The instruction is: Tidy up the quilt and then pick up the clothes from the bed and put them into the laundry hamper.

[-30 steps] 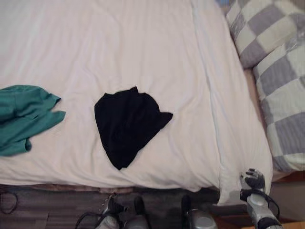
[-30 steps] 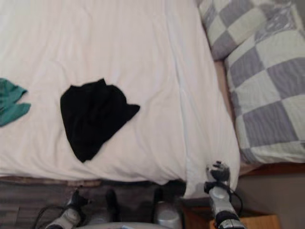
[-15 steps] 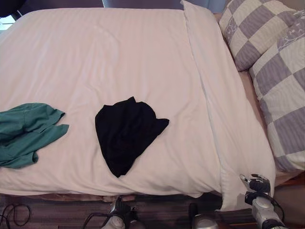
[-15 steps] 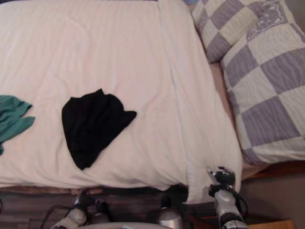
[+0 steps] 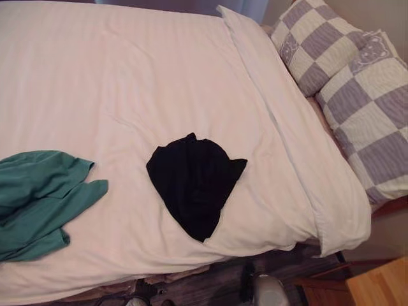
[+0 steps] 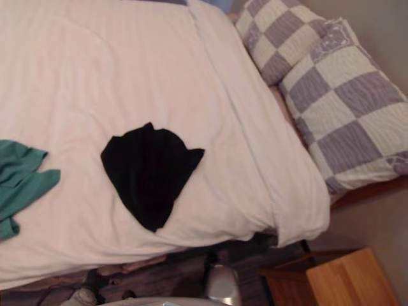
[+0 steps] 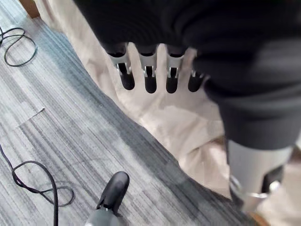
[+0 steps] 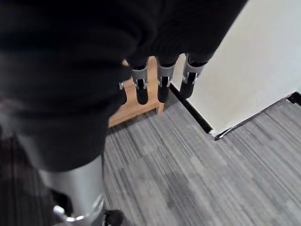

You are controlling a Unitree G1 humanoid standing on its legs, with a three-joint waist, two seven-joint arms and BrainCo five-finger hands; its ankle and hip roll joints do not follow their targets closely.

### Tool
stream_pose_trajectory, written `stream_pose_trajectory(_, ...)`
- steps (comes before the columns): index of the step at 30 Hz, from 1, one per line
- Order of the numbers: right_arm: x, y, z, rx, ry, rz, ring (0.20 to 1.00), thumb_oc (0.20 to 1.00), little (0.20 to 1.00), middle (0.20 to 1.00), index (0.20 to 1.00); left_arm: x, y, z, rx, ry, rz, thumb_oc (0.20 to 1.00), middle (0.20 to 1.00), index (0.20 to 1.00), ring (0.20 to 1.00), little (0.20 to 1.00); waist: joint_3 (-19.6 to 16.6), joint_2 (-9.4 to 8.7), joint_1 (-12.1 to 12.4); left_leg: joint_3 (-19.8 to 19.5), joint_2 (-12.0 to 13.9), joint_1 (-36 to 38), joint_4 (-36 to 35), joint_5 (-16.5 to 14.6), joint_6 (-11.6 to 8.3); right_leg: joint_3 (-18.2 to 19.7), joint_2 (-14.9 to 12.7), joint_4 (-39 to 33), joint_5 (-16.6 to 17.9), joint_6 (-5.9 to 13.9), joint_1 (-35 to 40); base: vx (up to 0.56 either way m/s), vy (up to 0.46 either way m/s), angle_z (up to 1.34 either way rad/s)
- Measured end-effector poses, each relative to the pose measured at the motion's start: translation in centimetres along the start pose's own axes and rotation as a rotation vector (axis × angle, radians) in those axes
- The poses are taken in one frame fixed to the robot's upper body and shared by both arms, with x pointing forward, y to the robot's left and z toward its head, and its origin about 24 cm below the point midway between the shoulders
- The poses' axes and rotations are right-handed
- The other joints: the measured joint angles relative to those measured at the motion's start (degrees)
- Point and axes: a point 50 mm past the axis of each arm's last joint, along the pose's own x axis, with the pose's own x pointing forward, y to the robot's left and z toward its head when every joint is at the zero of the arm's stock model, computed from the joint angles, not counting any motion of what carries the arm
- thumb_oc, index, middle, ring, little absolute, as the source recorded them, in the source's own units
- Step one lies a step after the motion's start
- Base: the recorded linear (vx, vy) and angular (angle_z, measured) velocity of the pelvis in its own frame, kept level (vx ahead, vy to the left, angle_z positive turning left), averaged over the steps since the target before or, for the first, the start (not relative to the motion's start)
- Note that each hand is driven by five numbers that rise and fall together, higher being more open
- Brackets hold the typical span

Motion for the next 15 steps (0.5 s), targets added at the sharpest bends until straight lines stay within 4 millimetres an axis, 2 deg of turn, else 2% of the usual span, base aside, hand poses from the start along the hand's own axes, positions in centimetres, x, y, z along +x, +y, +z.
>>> stream_pose_trajectory(1, 0.0, 0.4, -0.1, -0.013, 0.008, 0.009, 1.000, 1.000, 1.000, 1.000, 1.000, 0.0, -0.4, -0.1, -0.006, 0.014, -0.010, 1.000, 1.000, 1.000, 1.000, 1.000, -0.26, -0.66, 0.12, -0.59, -0.92, 0.17, -0.10, -0.05, -0.06, 0.67, 2.44, -4.56, 0.47, 0.04, 2.28, 0.04, 0.189, 0.21)
stream_pose_trajectory(2, 0.4, 0.3, 1.0, -0.043, -0.006, 0.005, 1.000, 1.000, 1.000, 1.000, 1.000, -0.1, -1.4, 0.3, -0.034, 0.013, -0.030, 1.000, 1.000, 1.000, 1.000, 1.000, 0.29, -0.15, 0.26, -1.53, -2.39, 0.56, -0.47, -0.14, -0.06, 0.56, 3.41, -7.97, 0.38, -5.00, 4.64, 0.06, 0.250, 0.14)
stream_pose_trajectory(3, 0.6, 0.2, 2.3, -0.049, -0.034, 0.000, 1.000, 1.000, 1.000, 1.000, 1.000, -0.2, -1.9, 0.7, -0.050, 0.006, -0.040, 1.000, 1.000, 1.000, 1.000, 1.000, 0.52, 0.89, 0.37, -1.70, -2.10, 0.95, -0.37, 0.07, -0.17, 1.40, 3.57, -9.03, 1.81, -5.50, 5.19, 0.04, 0.168, -0.01)
stream_pose_trajectory(4, 0.9, 0.2, 5.5, -0.068, -0.119, -0.008, 1.000, 1.000, 1.000, 1.000, 1.000, -0.1, -2.2, 1.3, -0.077, -0.001, -0.046, 1.000, 1.000, 1.000, 1.000, 1.000, 1.26, 2.55, 0.45, -2.10, -2.25, 0.75, 0.71, 0.18, -0.34, 1.81, 3.69, -12.03, 2.87, -5.87, 7.19, -0.03, 0.164, -0.06)
stream_pose_trajectory(5, 1.0, 0.1, 6.8, -0.097, -0.156, -0.010, 1.000, 1.000, 1.000, 1.000, 1.000, -0.1, -2.5, 1.8, -0.080, -0.007, -0.055, 1.000, 1.000, 1.000, 1.000, 1.000, 1.12, 3.23, 0.16, -2.82, -2.30, 0.00, 2.07, 0.08, -0.42, 1.85, 3.52, -13.01, 3.31, -5.91, 7.69, -0.15, 0.134, 0.20)
stream_pose_trajectory(6, 0.9, 0.1, 8.8, -0.159, -0.225, -0.015, 1.000, 1.000, 1.000, 1.000, 1.000, -0.2, -3.1, 2.5, -0.077, -0.032, -0.069, 1.000, 1.000, 1.000, 1.000, 1.000, 1.56, 4.64, 0.19, -5.07, -2.28, -3.44, 7.72, -0.39, -2.01, 2.04, 2.45, -13.77, 3.05, -5.90, 8.11, -0.21, 0.149, 0.33)
stream_pose_trajectory(7, 0.9, 0.2, 9.3, -0.176, -0.239, -0.015, 1.000, 1.000, 1.000, 1.000, 1.000, -0.1, -3.0, 2.9, -0.068, -0.046, -0.067, 1.000, 1.000, 1.000, 1.000, 1.000, 1.70, 4.63, 0.08, -5.96, -2.24, -5.48, 10.91, -0.72, -2.47, 2.03, 1.85, -13.98, 3.04, -5.87, 8.11, -0.17, 0.132, 0.68)
stream_pose_trajectory(8, 0.8, -0.5, 11.7, -0.238, -0.306, -0.044, 1.000, 1.000, 1.000, 1.000, 1.000, 0.2, -2.2, 4.9, -0.055, -0.109, -0.045, 1.000, 1.000, 1.000, 1.000, 1.000, 2.33, 3.85, 0.28, -5.90, -1.00, -14.30, 24.39, 0.04, -7.44, 1.78, -0.28, -15.15, 2.34, -6.15, 7.29, -0.05, 0.158, 0.68)
stream_pose_trajectory(9, 0.8, -0.9, 12.8, -0.254, -0.334, -0.061, 1.000, 1.000, 1.000, 1.000, 1.000, 0.3, -1.7, 5.4, -0.058, -0.127, -0.028, 1.000, 1.000, 1.000, 1.000, 1.000, 2.62, 3.99, 0.08, -2.46, 0.01, -17.29, 29.11, 1.20, -9.64, 1.09, -1.00, -16.60, 3.45, -6.51, 7.82, 0.05, 0.206, 0.67)
stream_pose_trajectory(10, 0.5, -1.7, 15.3, -0.311, -0.392, -0.100, 1.000, 1.000, 1.000, 1.000, 1.000, 0.3, -1.3, 5.5, -0.062, -0.146, -0.013, 1.000, 1.000, 1.000, 1.000, 1.000, 3.39, 4.65, 0.35, 6.12, 3.77, -18.27, 30.84, 1.93, -8.54, 0.00, -1.60, -17.04, 4.51, -6.14, 8.92, 0.07, 0.351, 0.36)
stream_pose_trajectory(11, 0.5, -2.0, 15.6, -0.322, -0.392, -0.110, 1.000, 1.000, 1.000, 1.000, 1.000, 0.1, -1.5, 5.1, -0.055, -0.142, -0.018, 1.000, 1.000, 1.000, 1.000, 1.000, 3.42, 5.31, -0.11, 7.91, 6.00, -16.72, 28.31, 2.33, -7.83, -0.72, -0.64, -16.99, 4.18, -6.16, 10.19, 0.05, 0.297, 0.19)
stream_pose_trajectory(12, 0.5, -2.1, 15.7, -0.322, -0.392, -0.114, 1.000, 1.000, 1.000, 1.000, 1.000, 0.1, -1.6, 4.8, -0.055, -0.136, -0.019, 1.000, 1.000, 1.000, 1.000, 1.000, 3.47, 5.43, -0.40, 8.52, 6.54, -15.71, 26.11, 2.75, -7.21, -1.00, 0.04, -16.98, 3.72, -6.55, 11.05, 0.03, 0.291, 0.16)
stream_pose_trajectory(13, 0.5, -2.0, 15.7, -0.322, -0.396, -0.113, 1.000, 1.000, 1.000, 1.000, 1.000, 0.0, -2.0, 4.4, -0.040, -0.129, -0.029, 1.000, 1.000, 1.000, 1.000, 1.000, 3.54, 5.52, -0.62, 6.53, 7.71, -14.98, 23.24, 3.34, -7.16, -1.92, 0.56, -17.03, 3.20, -6.13, 12.19, 0.02, 0.288, 0.31)
stream_pose_trajectory(14, 0.6, -2.1, 15.3, -0.324, -0.386, -0.116, 1.000, 1.000, 1.000, 1.000, 1.000, 0.0, -1.9, 4.4, -0.006, -0.136, -0.030, 1.000, 1.000, 1.000, 1.000, 1.000, 3.53, 4.98, -1.03, 1.94, 8.45, -15.05, 19.42, 4.93, -6.42, -3.10, 0.30, -17.28, 2.17, -5.68, 13.05, 0.01, 0.745, 0.29)
stream_pose_trajectory(15, 0.6, -2.4, 15.2, -0.327, -0.380, -0.124, 1.000, 1.000, 1.000, 1.000, 1.000, 0.1, -1.8, 4.5, 0.001, -0.139, -0.027, 1.000, 1.000, 1.000, 1.000, 1.000, 3.41, 4.84, -0.96, 0.21, 9.00, -15.12, 18.13, 5.54, -6.75, -3.09, 0.04, -17.27, 2.24, -5.06, 13.14, -0.01, 0.638, 0.24)
